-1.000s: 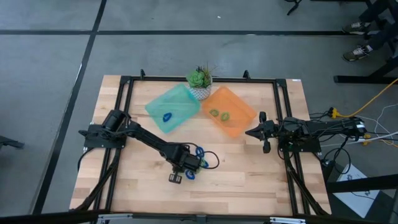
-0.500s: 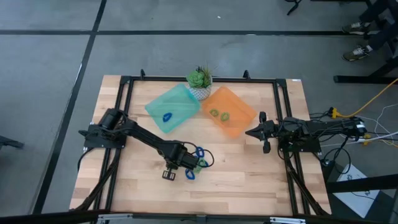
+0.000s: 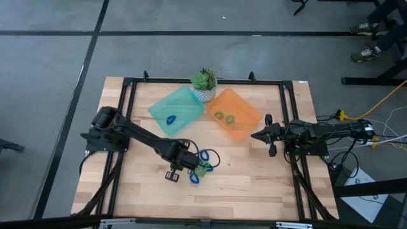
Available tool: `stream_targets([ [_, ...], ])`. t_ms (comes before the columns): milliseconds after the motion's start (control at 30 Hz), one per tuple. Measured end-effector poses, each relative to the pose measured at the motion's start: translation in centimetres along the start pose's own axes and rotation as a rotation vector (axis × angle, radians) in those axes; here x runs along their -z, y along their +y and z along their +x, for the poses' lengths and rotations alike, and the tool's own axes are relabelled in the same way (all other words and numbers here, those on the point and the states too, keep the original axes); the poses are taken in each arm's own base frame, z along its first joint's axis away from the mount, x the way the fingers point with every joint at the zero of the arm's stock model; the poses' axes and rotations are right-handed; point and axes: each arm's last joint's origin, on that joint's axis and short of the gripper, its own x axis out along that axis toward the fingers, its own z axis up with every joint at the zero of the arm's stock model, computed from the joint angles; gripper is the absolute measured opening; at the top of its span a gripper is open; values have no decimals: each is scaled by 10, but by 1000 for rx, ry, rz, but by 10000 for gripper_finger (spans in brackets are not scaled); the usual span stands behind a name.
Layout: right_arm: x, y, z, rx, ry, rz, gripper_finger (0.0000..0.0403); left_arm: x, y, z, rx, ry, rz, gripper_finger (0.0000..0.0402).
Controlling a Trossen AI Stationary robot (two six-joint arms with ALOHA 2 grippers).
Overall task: Sort spring keychains
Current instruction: Put the green spring keychain into the orange bin
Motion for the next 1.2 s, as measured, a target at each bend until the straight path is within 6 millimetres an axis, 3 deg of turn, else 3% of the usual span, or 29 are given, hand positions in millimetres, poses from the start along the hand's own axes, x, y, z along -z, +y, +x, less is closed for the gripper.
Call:
stream_targets([
  [733,0,0,0,0,0,0,7,18,44,-104,-340,-438,-119,29],
  [1200,0,0,0,0,0,0,7,3,64,-120,-423,-634,-54,28],
])
